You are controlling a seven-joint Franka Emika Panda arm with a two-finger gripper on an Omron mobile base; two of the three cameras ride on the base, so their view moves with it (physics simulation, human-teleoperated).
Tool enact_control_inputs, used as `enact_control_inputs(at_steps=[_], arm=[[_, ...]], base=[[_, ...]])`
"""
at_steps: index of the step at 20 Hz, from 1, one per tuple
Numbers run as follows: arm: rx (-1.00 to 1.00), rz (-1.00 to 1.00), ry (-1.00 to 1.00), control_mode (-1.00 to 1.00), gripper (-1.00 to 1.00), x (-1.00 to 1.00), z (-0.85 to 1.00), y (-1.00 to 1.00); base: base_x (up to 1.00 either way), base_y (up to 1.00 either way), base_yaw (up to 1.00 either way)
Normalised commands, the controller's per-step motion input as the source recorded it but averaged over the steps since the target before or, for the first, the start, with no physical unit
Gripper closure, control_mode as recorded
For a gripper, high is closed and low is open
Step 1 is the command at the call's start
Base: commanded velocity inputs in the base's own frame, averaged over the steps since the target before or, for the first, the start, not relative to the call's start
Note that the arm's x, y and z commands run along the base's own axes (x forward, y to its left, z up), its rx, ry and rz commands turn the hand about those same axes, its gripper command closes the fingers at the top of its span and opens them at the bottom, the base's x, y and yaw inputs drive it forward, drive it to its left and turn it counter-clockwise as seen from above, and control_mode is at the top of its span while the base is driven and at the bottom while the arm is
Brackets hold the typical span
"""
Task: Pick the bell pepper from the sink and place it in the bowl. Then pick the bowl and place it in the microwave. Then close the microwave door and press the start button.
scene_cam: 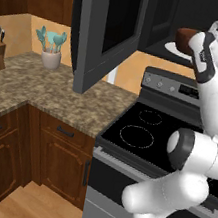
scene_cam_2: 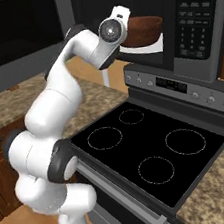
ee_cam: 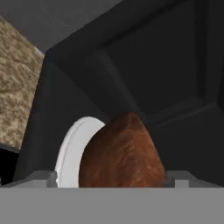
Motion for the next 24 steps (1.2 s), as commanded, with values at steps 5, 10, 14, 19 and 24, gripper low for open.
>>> enact_control_inputs(at_steps=[5,10,14,19,24], arm=[[-0.01,0.02,0.0,-1.0,-1.0,-0.98,0.3,0.61],[0.0,0.03,0.0,-1.0,-1.0,-1.0,0.42,0.58],[0.0,0.05,0.0,-1.0,-1.0,-1.0,0.18,0.54],[0.0,0.01,0.01,-1.0,-1.0,-1.0,0.25,0.44],[0.0,0.0,0.06,-1.0,-1.0,-0.9,0.12,0.5]], base=[[0.0,0.0,0.0],[0.0,0.0,0.0],[0.0,0.0,0.0],[0.0,0.0,0.0],[0.0,0.0,0.0]])
